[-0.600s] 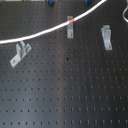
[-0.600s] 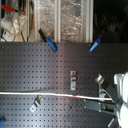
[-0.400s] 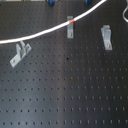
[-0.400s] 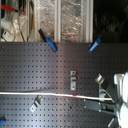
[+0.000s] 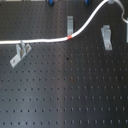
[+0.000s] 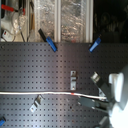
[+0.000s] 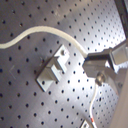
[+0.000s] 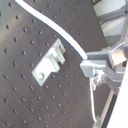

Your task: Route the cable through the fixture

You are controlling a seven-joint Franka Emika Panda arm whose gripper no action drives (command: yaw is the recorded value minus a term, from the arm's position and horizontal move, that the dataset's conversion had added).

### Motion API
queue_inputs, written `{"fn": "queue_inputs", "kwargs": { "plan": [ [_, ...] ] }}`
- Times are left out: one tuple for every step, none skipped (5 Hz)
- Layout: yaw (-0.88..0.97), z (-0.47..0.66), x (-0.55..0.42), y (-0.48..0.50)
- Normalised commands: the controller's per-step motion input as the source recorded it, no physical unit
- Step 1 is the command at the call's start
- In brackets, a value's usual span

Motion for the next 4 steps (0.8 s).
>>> {"fn": "queue_inputs", "kwargs": {
  "plan": [
    [0.0, 0.06, -0.034, -0.002],
    [0.54, 0.47, -0.782, 0.039],
    [0.0, 0.03, 0.0, 0.0],
    [0.0, 0.29, -0.002, -0.008]
  ]
}}
